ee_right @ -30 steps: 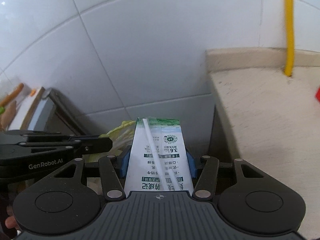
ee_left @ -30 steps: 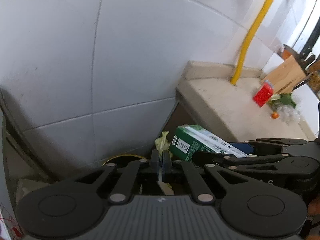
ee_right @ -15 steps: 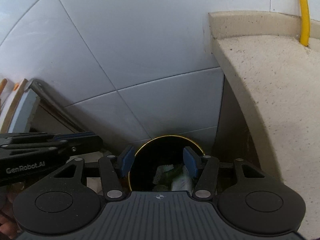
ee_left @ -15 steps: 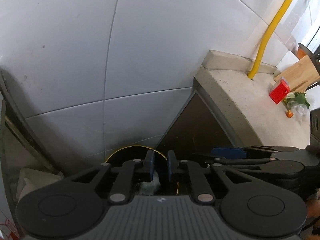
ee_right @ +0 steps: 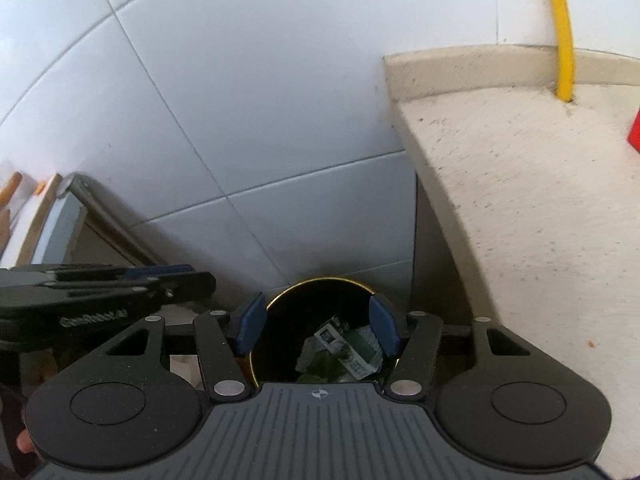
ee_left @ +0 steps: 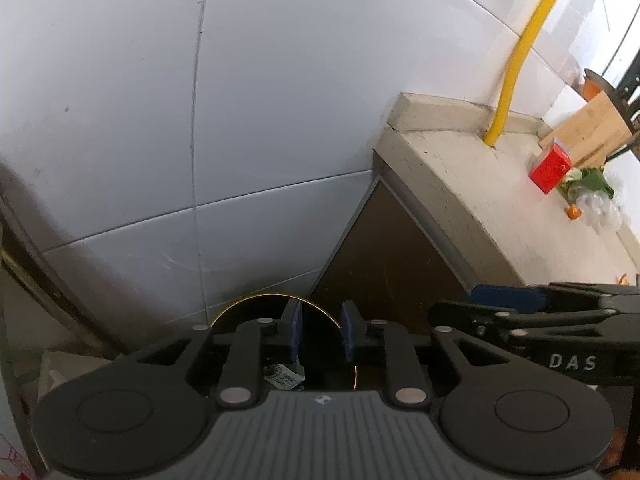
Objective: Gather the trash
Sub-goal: 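Open both grippers to drop the leaf and carton into the bin, then move both tools back to the counter toward the red carton and peel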
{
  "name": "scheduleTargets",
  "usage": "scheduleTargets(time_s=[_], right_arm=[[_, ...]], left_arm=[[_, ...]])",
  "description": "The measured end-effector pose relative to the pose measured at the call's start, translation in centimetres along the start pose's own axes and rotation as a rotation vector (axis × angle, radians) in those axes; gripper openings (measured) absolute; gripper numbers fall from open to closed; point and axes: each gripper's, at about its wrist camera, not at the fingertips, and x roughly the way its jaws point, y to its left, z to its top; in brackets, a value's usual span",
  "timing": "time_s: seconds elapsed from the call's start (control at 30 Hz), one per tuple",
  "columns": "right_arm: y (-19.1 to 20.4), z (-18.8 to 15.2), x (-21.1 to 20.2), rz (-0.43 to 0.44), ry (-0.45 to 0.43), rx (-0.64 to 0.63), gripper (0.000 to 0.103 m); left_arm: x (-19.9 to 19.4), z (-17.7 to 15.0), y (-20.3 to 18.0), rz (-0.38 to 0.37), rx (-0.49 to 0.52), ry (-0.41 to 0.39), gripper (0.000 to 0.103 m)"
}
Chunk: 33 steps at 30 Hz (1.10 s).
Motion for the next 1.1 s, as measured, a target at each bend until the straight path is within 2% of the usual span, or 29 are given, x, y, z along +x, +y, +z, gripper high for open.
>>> scheduleTargets(time_s=[0.2,0.57,0.77,1.1], right_arm=[[0.5,-0.4,-1.4,-0.019,-0.035,-0.008,0.067],[0.1,-1.2,-5.1,-0.048,-0.113,-0.002,0.071],[-1.2,-1.6,-7.2,-0.072,-0.162,0.02,0.072],[-4.6,-2.0,-11.4,-0.128,-0.261,0.086,0.078]], left_arm=[[-0.7,-0.1,-0.8,0.008,0.044,-0.041,0.022],[-2.5,-0.6,-3.9,0.049,0.193,-0.15,0.03],[-3.1,-0.3,-6.6,0.039,0.244,-0.175,0.032],[-3.3,1.1,-12.8,-0.029,0.368,-0.22,0.039]])
